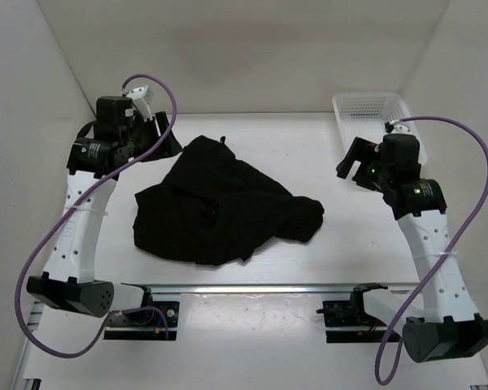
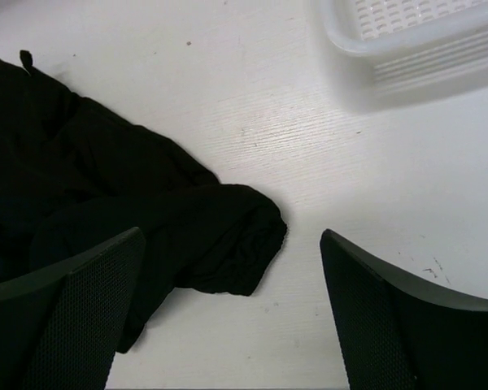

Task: Fold and stack the trousers
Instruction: Flatten the trousers out

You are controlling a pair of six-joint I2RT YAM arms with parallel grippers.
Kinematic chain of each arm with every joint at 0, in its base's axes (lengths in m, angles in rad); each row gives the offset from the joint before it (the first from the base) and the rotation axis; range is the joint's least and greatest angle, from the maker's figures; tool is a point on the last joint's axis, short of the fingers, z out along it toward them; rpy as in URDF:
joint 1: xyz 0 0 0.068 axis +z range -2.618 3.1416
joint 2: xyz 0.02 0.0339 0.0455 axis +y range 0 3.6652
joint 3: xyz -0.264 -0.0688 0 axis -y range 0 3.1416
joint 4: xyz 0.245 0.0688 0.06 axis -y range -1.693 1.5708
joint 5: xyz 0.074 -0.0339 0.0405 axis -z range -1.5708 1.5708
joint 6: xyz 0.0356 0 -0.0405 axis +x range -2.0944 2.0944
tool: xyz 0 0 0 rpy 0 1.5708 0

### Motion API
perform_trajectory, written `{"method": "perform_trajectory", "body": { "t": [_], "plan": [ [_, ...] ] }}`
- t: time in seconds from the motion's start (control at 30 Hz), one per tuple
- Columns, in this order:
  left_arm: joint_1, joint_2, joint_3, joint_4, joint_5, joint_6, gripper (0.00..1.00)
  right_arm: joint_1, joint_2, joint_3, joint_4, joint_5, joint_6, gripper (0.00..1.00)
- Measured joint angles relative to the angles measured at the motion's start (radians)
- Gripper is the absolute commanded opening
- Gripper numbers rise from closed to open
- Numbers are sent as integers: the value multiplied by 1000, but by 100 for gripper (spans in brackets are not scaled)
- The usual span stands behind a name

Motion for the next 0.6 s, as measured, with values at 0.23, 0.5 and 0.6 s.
{"method": "perform_trajectory", "body": {
  "t": [0.23,0.5,0.6],
  "plan": [
    [0,-93,-19,6,-3,13,99,0,-68,0,0,22,0,97],
    [-6,-133,-354,39,-45,-26,99,5,104,-90,23,-178,-2,98],
    [-8,-68,-510,58,-57,-67,99,13,158,-207,25,-244,11,98]
  ]
}}
